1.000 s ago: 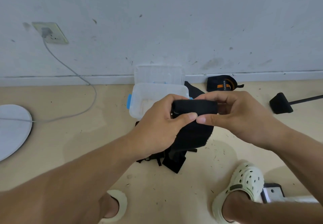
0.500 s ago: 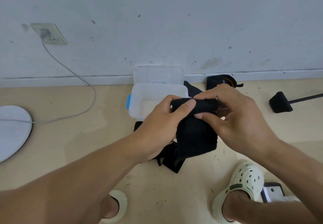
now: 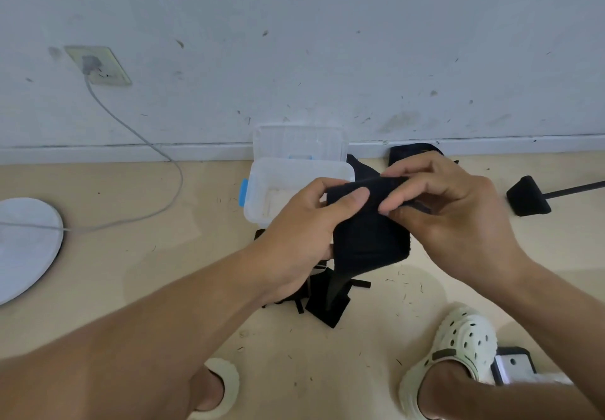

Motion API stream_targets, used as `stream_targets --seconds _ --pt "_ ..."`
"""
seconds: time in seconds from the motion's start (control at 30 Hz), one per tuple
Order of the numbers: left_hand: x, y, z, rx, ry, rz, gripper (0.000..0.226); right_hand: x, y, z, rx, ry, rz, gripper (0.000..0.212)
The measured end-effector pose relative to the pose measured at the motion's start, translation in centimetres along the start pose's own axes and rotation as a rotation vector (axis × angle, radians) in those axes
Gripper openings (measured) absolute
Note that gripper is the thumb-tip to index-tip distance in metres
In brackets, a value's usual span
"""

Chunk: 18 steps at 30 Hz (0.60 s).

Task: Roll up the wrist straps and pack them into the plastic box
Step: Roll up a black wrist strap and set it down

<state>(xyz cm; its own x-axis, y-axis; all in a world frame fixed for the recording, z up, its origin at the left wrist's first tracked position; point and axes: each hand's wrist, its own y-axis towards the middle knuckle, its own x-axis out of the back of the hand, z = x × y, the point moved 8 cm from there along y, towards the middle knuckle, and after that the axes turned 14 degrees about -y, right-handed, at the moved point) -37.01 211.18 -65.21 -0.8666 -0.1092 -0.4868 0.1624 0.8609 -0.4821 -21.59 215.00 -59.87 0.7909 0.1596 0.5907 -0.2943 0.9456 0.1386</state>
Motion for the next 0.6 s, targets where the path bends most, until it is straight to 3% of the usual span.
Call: stream_targets --seconds 0.1,0.23,0.33,0.47,0.6 --pt "0.8 0.0 -0.4 -0.053 0.060 -0.049 0.027 -0.5 0.3 0.0 -0.064 0.108 0.115 0.036" --pt "1.0 -0.1 -1.6 -0.179 0.236 -0.040 0.026 -0.8 0.4 -0.8 -0.255 0.172 0.270 0.054" --pt "0.9 -0.3 -2.1 -0.242 0.354 -0.055 0.031 -1.8 0.1 -0.5 -0.265 0.267 0.404 0.043" --pt "0.6 -0.8 -2.2 -0.255 0.452 -0.065 0.032 -1.5 0.1 -0.8 -0.269 0.229 0.354 0.038" --pt "0.4 -0.5 -1.8 -0.198 0.391 -0.042 0.036 -0.9 0.0 -0.8 -0.215 0.137 0.207 0.033"
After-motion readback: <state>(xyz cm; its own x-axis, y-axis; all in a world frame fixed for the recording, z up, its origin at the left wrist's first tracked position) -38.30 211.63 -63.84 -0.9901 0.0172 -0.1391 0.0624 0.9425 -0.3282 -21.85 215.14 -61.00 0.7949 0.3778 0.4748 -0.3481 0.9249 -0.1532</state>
